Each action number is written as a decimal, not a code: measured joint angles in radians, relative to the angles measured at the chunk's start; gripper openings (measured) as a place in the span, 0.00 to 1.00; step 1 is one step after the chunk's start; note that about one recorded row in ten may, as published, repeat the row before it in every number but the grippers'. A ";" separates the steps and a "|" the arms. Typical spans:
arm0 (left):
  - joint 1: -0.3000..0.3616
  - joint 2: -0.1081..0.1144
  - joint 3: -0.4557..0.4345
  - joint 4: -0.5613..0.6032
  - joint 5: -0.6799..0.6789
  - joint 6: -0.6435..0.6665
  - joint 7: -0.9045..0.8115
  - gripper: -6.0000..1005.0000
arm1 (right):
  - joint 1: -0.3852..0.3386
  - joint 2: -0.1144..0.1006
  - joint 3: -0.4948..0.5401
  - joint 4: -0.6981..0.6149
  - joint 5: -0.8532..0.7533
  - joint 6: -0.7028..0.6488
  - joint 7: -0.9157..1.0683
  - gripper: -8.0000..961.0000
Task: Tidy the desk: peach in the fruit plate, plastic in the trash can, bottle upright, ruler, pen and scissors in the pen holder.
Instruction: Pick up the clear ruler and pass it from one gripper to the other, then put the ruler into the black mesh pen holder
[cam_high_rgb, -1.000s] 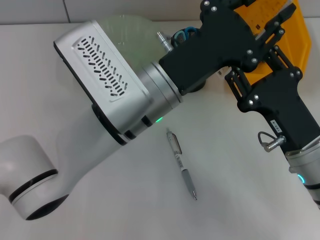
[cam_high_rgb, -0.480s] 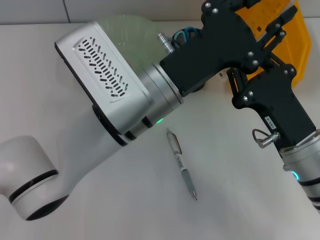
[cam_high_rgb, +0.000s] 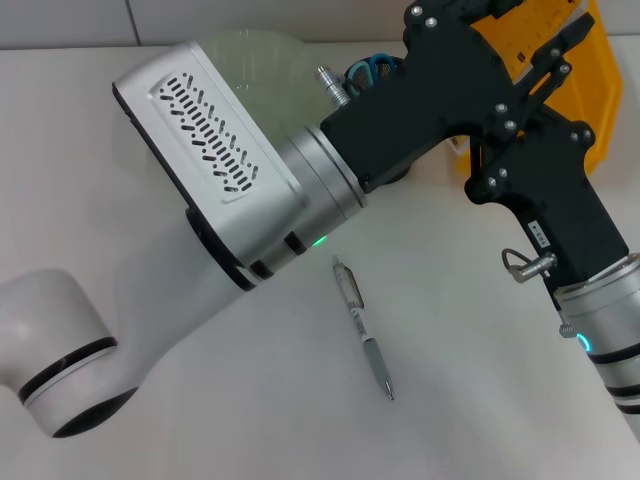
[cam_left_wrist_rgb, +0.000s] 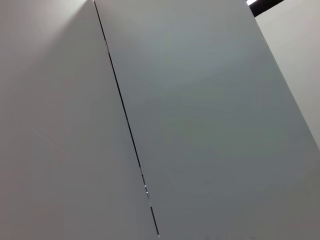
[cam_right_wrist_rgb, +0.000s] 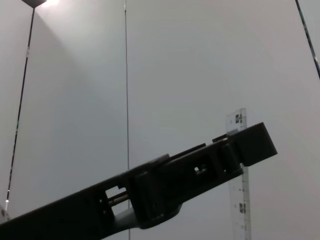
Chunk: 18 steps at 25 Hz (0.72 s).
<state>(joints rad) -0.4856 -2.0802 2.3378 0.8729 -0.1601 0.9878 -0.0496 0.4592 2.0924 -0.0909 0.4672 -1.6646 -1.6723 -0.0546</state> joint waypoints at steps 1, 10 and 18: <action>-0.001 0.000 0.000 0.000 0.001 0.000 0.000 0.41 | 0.000 0.000 0.001 0.001 0.000 0.000 -0.001 0.02; -0.003 0.000 -0.010 -0.002 0.007 0.011 -0.048 0.41 | 0.003 0.000 0.022 0.010 0.000 0.020 -0.018 0.01; 0.000 0.004 -0.046 0.009 0.037 0.062 -0.153 0.57 | 0.025 -0.005 0.107 -0.008 -0.005 0.097 0.006 0.01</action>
<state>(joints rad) -0.4860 -2.0759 2.2921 0.8820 -0.1231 1.0502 -0.2022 0.4837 2.0871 0.0156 0.4589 -1.6699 -1.5756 -0.0490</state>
